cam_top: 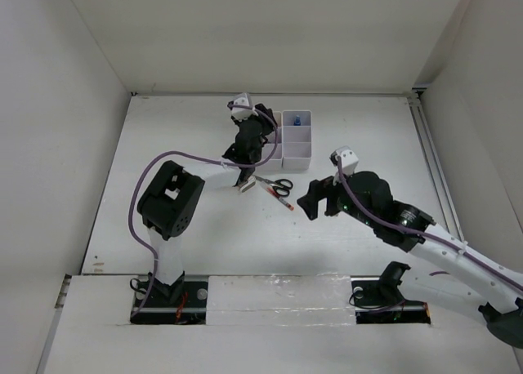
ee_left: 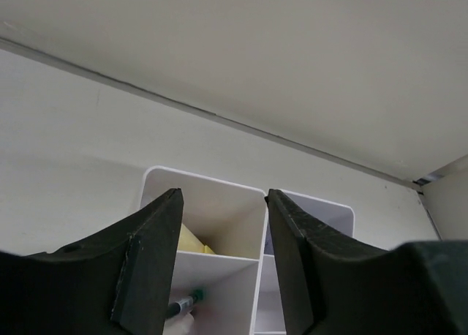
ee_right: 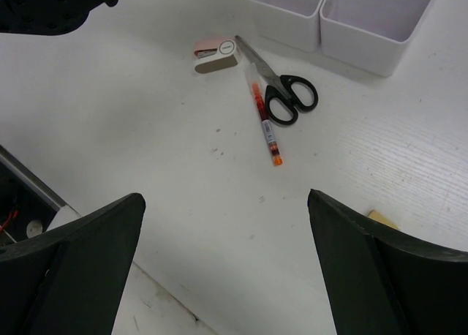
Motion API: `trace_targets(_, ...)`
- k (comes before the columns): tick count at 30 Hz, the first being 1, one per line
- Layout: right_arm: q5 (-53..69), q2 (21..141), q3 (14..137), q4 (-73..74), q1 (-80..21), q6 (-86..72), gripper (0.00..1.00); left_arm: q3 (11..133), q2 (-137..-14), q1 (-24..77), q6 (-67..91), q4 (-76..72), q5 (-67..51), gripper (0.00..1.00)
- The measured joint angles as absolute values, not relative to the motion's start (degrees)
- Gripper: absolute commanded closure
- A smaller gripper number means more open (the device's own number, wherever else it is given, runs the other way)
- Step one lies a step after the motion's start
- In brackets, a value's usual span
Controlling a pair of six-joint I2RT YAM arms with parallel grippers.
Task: Sort the stationery into containers
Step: Place the pen in the storage box, then pick up the pen from the center of the board.
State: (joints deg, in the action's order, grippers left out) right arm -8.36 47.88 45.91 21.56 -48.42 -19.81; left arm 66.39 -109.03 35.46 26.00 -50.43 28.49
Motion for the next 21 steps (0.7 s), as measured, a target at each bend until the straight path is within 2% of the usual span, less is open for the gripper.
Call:
trace_targets(1,-8.27,48.34,45.91,21.34,-48.42,-19.68,0.00,66.08,-109.01,35.46,26.00,-50.61,28.47,0.43)
trace_targets(3,-8.05,49.32,45.91,20.73,-48.42,-19.55,0.00,65.39,-108.77,35.51,26.09,-50.70,28.16,0.30)
trace_targets(4,-7.97,50.17,45.91,20.27,-48.42,-19.31,0.00,64.79,-108.33,35.53,26.20,-50.43,28.14,0.18)
trace_targets(7,-7.31,55.11,46.11,18.59,-48.03,-18.76,0.00,63.75,-105.27,36.16,26.15,-47.66,28.32,0.00)
trace_targets(13,-5.89,73.36,50.63,18.39,-47.29,-16.29,0.03,63.64,-90.52,38.15,29.21,-34.70,27.62,0.00)
trace_targets(21,-4.10,89.03,56.55,18.41,-45.63,-13.02,0.19,59.77,-69.34,37.34,33.74,-17.30,21.45,0.00)
